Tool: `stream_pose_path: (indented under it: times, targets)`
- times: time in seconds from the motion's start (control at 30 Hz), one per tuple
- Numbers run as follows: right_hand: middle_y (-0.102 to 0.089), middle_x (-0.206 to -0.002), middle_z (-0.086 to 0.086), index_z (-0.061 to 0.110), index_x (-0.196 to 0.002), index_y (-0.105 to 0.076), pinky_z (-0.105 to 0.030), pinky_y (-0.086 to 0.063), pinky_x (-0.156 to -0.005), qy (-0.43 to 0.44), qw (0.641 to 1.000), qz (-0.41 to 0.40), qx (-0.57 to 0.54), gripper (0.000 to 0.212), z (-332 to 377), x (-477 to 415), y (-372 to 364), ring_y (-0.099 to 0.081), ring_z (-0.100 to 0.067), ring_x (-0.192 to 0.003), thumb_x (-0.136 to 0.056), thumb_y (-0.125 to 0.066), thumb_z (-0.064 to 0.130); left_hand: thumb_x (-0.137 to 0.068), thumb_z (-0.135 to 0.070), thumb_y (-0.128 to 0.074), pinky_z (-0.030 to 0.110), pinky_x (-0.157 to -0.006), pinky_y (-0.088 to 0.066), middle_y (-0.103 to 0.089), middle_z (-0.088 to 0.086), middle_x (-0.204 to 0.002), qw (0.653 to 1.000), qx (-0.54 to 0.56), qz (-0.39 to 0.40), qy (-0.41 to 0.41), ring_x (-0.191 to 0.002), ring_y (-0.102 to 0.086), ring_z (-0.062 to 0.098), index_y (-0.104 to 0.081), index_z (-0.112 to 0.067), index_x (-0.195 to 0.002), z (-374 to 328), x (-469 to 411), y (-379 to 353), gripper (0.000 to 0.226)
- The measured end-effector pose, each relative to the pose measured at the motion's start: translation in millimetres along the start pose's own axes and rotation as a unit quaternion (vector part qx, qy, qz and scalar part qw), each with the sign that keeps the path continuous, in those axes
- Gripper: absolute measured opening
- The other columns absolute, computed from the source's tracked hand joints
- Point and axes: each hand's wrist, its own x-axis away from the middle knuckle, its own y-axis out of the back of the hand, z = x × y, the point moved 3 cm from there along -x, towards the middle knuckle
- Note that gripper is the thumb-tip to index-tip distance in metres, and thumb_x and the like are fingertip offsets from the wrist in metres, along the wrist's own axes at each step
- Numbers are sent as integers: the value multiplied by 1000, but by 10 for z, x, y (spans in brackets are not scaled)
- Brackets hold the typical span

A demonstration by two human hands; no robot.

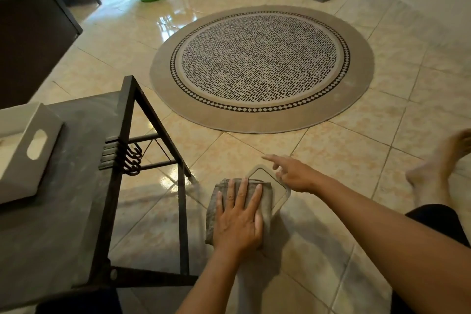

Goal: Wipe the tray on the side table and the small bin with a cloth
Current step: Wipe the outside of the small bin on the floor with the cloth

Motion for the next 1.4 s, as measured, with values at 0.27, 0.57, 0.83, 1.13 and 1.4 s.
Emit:
stream_pose_path:
  times: [0.27,0.57,0.83,1.13,1.4]
  targets:
    - [-50,-113,-5,35,-142,-47,-27,-62,-66,-19,990,130,-59,63,-53,-69,73,-62,-19,-91,-91,-59,-2,-96,-55,-6,45,-117,21,34,-8,-158,999,-14,5,-36,-144,34,16,30,-47,-145,102,15,65,61]
    - [-56,-103,-11,34,-131,-51,-36,-65,-64,-47,987,43,-150,61,-85,279,-137,-66,-23,-81,-87,-59,-6,-93,-54,-8,51,-117,19,34,-2,-157,995,45,4,86,-144,34,24,22,-41,-150,-336,-155,8,66]
    - [-55,-93,-8,35,-133,-48,-31,-62,-61,-40,976,32,-212,62,-166,362,-242,-66,-15,-73,-87,-67,-2,-93,-65,-10,48,-117,18,32,-1,-160,997,13,-13,72,-145,33,21,24,-42,-149,-19,-71,42,70]
    - [-54,-93,-9,31,-134,-49,-34,-63,-64,-34,971,40,-235,61,-165,387,-223,-65,-13,-70,-88,-65,-4,-90,-64,-5,56,-116,17,25,-1,-162,995,8,-17,96,-147,28,21,23,-44,-149,-68,-181,11,69]
    - [-55,-93,-10,28,-135,-47,-39,-64,-64,-33,973,36,-227,66,-127,388,-236,-67,-20,-76,-85,-59,-13,-92,-63,-7,54,-110,28,22,3,-163,998,3,-11,63,-146,31,25,17,-48,-150,-246,-225,42,65]
